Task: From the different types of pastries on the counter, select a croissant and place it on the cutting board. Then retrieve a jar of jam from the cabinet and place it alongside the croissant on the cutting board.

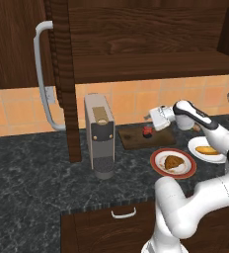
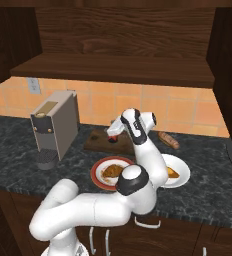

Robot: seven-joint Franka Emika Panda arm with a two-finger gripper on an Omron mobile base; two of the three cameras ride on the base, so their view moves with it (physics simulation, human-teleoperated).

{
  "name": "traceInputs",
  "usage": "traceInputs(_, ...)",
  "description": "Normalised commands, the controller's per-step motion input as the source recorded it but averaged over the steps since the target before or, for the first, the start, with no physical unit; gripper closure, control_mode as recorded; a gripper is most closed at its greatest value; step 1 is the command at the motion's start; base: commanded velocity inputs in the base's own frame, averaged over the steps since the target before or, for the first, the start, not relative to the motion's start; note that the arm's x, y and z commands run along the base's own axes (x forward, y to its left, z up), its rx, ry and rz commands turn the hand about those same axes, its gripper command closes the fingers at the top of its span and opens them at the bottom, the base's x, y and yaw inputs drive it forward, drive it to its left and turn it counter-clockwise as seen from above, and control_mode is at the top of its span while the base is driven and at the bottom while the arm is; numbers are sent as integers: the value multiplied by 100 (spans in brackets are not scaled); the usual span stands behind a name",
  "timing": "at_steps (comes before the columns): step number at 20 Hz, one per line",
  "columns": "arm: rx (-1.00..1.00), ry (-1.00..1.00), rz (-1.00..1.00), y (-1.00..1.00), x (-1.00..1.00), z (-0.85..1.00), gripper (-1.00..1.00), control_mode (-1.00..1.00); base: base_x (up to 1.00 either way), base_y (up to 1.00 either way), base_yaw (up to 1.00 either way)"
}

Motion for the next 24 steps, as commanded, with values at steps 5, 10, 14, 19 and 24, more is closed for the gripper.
traceInputs(5, -7, -23, 15, -30, -43, 0, -100, -100, 0, 0, 0)
traceInputs(10, -13, -50, 24, -32, -77, 0, -100, -100, 0, 0, 0)
traceInputs(14, -11, -44, 18, -5, -73, 7, -100, -100, 0, 0, 0)
traceInputs(19, -14, -6, 1, 17, -39, 5, -100, -100, 0, 0, 0)
traceInputs(24, -19, -9, 11, 6, -40, 24, -100, -100, 0, 0, 0)
